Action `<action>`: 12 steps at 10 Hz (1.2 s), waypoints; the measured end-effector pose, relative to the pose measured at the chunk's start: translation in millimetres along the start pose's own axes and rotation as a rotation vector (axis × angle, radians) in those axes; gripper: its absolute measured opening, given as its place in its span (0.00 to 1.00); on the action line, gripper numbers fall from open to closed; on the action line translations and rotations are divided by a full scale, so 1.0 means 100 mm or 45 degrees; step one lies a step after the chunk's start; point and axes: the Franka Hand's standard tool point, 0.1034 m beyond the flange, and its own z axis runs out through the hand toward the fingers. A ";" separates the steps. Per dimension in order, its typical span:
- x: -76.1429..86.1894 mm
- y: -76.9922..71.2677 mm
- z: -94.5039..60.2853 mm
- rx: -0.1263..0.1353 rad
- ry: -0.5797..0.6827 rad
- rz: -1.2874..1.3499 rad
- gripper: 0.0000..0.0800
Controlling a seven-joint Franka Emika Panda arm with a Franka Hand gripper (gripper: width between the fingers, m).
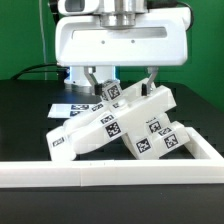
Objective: Assemble chair
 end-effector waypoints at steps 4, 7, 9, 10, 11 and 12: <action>0.00 0.02 0.00 -0.001 0.000 0.004 0.81; -0.13 -0.21 0.01 0.005 -0.008 0.087 0.81; -0.21 -0.34 0.06 0.003 -0.017 0.126 0.81; -0.26 -0.43 0.09 0.001 -0.023 0.142 0.81; -0.30 -0.50 0.11 0.002 -0.028 0.149 0.81; -0.31 -0.54 0.11 0.006 -0.015 0.153 0.81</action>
Offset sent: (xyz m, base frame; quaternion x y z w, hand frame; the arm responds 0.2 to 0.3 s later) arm 0.0000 0.0000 0.0000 0.0000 0.0000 0.0000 1.0000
